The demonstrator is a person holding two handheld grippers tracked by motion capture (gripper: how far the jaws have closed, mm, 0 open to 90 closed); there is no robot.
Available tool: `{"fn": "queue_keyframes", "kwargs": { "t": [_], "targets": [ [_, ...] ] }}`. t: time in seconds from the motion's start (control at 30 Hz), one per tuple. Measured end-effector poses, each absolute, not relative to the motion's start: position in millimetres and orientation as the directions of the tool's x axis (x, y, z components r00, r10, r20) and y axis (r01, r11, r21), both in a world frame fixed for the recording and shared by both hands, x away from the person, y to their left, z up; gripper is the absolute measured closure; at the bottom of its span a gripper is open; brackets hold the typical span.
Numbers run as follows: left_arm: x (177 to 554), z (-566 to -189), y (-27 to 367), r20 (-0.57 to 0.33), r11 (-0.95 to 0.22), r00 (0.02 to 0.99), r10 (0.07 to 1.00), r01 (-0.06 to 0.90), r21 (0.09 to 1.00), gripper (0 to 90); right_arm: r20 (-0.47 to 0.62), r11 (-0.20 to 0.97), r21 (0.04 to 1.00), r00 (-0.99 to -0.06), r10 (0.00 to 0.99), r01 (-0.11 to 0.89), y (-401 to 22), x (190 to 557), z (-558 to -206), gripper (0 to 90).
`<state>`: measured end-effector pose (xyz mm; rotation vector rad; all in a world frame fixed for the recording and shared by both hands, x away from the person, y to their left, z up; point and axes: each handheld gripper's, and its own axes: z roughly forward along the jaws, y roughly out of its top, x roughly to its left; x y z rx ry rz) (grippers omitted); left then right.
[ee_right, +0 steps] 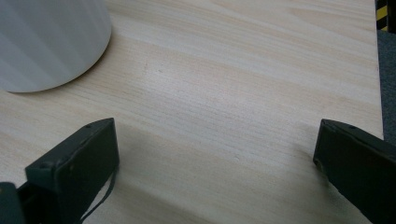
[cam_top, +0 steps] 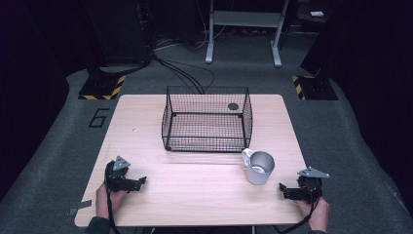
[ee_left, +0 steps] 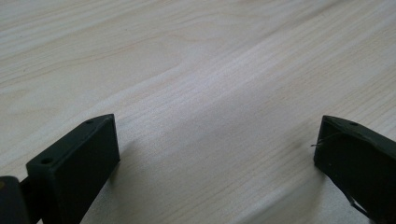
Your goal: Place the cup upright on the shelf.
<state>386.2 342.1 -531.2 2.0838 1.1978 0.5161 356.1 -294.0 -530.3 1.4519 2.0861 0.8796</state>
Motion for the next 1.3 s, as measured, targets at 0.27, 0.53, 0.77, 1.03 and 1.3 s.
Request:
{"fn": "queue_keyframes", "kwargs": {
  "t": [0.27, 0.53, 0.77, 1.03, 1.3],
  "targets": [
    [386.8, -532.2, 341.0, 0.012, -0.346, 0.493, 0.87, 0.594, 0.727, 0.0, -0.001, 0.23, 0.714, -0.328, 0.945, 0.661, -292.7, 356.7, -529.6, 0.0],
    [387.0, -532.1, 341.1, 0.011, -0.346, 0.493, 0.87, 0.594, 0.726, 0.0, 0.011, 0.22, 0.695, -0.317, 0.948, 0.684, -290.7, 358.3, -526.9, 0.0],
    [387.0, -532.1, 341.1, 0.011, -0.346, 0.493, 0.87, 0.594, 0.726, 0.0, 0.022, 0.229, 0.699, -0.341, 0.94, 0.677, -286.4, 353.7, -518.4, 0.0],
    [386.9, -532.1, 341.0, 0.011, -0.346, 0.493, 0.87, 0.594, 0.726, 0.0, 0.016, 0.257, 0.703, -0.376, 0.927, 0.663, -281.0, 346.0, -504.0, 0.0],
    [386.9, -532.2, 341.0, 0.01, -0.346, 0.494, 0.869, 0.594, 0.726, 0.1, 0.043, 0.253, 0.74, -0.419, 0.907, 0.623, -272.1, 340.6, -481.9, 0.0]
  ]
}}
